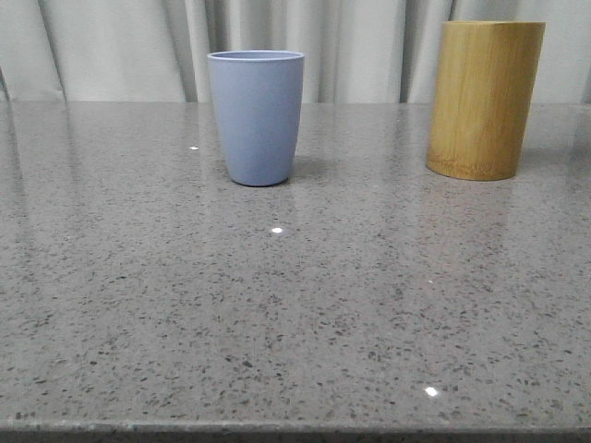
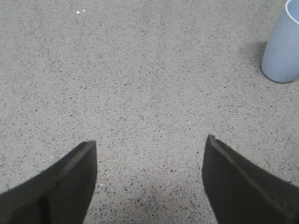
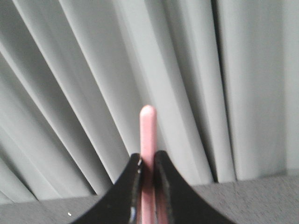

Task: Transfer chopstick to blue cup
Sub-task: 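Lift the pink stick out and carry it over the blue cup, then lower the pink stick into the blue cup and open the right gripper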

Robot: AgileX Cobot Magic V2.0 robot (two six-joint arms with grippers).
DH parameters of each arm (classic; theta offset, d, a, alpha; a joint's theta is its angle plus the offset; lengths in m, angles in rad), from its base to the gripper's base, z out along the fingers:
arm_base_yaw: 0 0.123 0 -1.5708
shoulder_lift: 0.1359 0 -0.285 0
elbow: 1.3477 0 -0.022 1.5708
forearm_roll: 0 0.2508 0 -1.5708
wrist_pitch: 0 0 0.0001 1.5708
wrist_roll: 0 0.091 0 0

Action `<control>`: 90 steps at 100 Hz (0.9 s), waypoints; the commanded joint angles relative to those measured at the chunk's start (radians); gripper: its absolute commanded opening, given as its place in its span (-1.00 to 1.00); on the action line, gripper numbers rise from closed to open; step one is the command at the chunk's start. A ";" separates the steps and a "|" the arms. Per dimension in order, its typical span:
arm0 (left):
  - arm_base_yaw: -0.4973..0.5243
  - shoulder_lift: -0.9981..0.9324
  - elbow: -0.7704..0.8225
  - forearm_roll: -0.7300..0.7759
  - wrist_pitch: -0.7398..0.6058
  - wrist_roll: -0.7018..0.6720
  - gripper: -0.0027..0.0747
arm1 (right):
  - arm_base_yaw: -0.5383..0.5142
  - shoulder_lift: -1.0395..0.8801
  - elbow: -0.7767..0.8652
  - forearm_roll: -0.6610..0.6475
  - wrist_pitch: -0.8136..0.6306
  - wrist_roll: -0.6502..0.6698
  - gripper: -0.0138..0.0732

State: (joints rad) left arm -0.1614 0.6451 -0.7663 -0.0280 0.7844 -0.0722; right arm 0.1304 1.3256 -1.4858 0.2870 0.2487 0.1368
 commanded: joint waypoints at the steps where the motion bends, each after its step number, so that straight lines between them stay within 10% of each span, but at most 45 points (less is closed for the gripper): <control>1: 0.002 0.001 -0.027 -0.001 -0.071 -0.011 0.29 | 0.019 -0.034 -0.059 0.045 -0.047 -0.014 -0.84; 90: 0.002 0.001 -0.027 -0.001 -0.071 -0.011 0.29 | 0.366 0.269 -0.060 0.065 -0.196 -0.027 -0.84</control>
State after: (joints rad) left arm -0.1614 0.6451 -0.7663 -0.0280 0.7844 -0.0722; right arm 0.4874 1.6253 -1.5095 0.3456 0.1413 0.1303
